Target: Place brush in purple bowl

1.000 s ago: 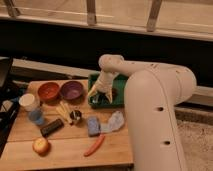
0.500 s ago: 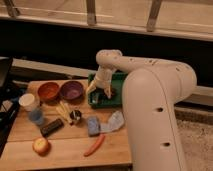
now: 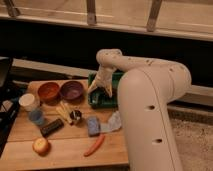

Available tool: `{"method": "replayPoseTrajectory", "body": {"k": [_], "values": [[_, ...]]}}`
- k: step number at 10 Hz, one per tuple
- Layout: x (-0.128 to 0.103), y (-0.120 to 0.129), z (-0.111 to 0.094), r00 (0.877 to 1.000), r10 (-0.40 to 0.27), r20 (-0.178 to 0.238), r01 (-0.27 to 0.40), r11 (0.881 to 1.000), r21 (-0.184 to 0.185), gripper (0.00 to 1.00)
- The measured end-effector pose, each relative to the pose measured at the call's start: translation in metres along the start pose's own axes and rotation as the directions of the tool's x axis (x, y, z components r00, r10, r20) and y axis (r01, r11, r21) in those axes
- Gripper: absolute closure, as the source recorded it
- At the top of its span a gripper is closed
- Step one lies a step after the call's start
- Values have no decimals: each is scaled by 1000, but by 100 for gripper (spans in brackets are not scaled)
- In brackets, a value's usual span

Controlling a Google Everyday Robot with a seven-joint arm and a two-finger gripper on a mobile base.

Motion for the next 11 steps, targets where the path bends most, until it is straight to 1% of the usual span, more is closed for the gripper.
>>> {"method": "replayPoseTrajectory", "body": {"k": [2,4,8,9,11], "values": [[-7,1,-3,1000,11,7,-11,1000,-2,20],[-7,2,-1,1000,16,0,-16,1000,-3,20],[3,-1,15,999,23,-42,-23,1000,4,20],[4,-1,20,998,24,-57,-23,1000,7,24],[7,1,28,997,19,-75,-18,1000,12,40]]}}
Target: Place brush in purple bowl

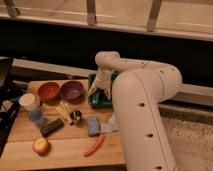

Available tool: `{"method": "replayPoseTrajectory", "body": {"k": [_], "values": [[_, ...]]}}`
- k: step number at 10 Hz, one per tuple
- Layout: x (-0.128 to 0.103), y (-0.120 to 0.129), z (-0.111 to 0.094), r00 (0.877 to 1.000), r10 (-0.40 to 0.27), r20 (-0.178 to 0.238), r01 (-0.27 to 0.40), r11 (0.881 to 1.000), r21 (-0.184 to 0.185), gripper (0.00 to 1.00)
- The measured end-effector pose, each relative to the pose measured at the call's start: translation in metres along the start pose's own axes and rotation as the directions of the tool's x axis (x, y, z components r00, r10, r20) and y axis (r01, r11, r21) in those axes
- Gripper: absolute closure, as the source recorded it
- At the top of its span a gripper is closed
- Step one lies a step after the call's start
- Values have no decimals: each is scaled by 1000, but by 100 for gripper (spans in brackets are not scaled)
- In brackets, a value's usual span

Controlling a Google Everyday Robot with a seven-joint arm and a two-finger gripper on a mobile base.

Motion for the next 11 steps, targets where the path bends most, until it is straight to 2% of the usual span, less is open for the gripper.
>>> {"method": "replayPoseTrajectory", "body": {"k": [1,4,5,7,11], "values": [[1,-1,4,1000,0,-9,0,1000,5,53],[3,-3,5,1000,-2,-13,2,1000,18,81],[4,-1,4,1000,-5,-10,6,1000,21,85],[5,0,-3,1000,-6,7,6,1000,22,85],[15,3,-50,993,-19,119,19,1000,2,85]]}}
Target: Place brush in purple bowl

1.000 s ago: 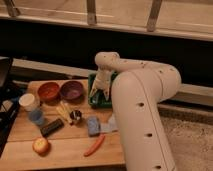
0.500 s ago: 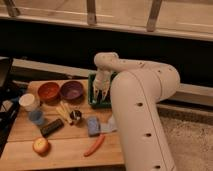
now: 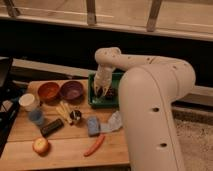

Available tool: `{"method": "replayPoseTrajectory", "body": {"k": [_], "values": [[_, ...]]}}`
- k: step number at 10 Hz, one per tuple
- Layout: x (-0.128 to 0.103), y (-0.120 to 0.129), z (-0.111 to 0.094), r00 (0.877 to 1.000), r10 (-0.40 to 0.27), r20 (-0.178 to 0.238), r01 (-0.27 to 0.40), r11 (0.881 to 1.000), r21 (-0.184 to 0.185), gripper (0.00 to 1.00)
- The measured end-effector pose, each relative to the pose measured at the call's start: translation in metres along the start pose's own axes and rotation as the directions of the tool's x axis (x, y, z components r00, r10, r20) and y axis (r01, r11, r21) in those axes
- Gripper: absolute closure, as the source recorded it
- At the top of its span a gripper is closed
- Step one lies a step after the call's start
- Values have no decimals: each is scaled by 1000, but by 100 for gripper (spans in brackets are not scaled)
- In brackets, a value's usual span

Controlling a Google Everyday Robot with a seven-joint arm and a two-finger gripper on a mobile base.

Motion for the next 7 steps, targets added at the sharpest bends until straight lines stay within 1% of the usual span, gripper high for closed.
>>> {"method": "replayPoseTrajectory", "body": {"k": [1,3,6,7], "values": [[3,2,-17,999,-5,39,5,1000,-11,85],[6,4,-40,994,-12,105,15,999,-31,85],[6,10,-57,986,-21,166,30,998,-52,85],[5,14,-70,980,-28,196,40,997,-59,85]]}}
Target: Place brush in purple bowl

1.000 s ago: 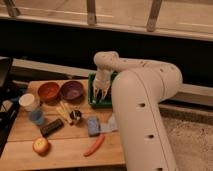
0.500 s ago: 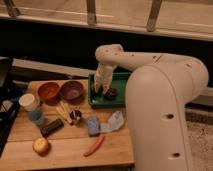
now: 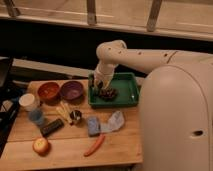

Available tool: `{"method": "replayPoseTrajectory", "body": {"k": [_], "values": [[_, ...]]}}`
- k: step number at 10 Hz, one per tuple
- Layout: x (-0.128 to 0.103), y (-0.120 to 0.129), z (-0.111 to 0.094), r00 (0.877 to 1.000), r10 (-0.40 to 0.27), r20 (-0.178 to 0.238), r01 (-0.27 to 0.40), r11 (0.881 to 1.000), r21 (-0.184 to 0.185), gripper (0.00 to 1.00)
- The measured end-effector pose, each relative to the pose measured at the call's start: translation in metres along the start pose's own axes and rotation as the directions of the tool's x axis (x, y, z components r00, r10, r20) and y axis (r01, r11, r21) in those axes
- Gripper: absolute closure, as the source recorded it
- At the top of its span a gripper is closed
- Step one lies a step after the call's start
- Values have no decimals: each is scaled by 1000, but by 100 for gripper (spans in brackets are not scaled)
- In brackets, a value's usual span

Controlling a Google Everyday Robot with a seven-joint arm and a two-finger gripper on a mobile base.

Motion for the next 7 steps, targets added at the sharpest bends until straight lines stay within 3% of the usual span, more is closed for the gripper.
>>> {"method": "replayPoseTrajectory", "body": {"k": [2,4,7], "values": [[-6,9,-16,999,-16,40,17,1000,-16,85],[-9,35,-21,995,-72,65,75,996,-39,85],[-4,81,-2,984,-173,39,176,982,-64,85]]}}
